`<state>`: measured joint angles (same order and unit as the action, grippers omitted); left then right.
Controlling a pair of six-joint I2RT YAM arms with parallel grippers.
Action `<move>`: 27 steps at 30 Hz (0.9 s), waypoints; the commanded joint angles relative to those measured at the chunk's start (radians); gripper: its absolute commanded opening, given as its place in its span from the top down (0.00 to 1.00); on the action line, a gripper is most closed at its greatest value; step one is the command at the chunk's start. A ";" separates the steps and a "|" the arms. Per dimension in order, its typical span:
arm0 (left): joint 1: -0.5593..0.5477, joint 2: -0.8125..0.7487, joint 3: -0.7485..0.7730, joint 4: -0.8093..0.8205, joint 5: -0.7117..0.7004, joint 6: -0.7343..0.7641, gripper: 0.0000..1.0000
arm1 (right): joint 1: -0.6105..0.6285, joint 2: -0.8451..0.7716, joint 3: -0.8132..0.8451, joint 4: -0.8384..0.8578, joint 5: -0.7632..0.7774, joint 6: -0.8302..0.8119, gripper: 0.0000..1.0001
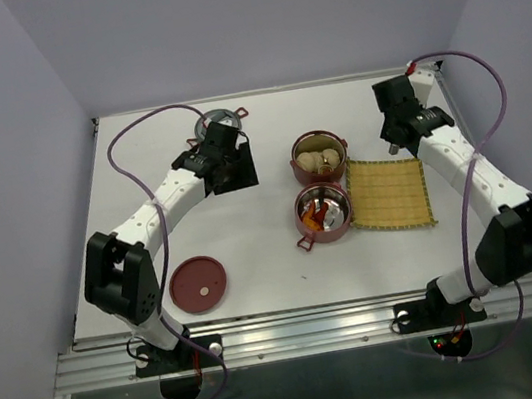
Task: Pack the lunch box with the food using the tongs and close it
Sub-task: Place the clamp at the center of the board.
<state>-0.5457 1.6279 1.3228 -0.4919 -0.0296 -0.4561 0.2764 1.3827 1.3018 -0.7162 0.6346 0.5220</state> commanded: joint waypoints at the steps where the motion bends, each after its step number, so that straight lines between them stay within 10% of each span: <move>1: 0.012 -0.048 0.000 -0.007 -0.003 0.023 0.32 | -0.055 0.125 0.085 0.219 -0.032 -0.068 0.66; 16: 0.029 -0.109 0.007 -0.040 -0.024 0.043 0.31 | -0.105 0.694 0.318 0.408 0.054 -0.047 0.62; 27: 0.039 -0.149 -0.034 -0.050 -0.049 0.046 0.31 | -0.114 0.711 0.341 0.406 0.011 0.003 0.11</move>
<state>-0.5148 1.5269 1.3048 -0.5354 -0.0566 -0.4263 0.1696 2.1460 1.5967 -0.3641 0.6315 0.5011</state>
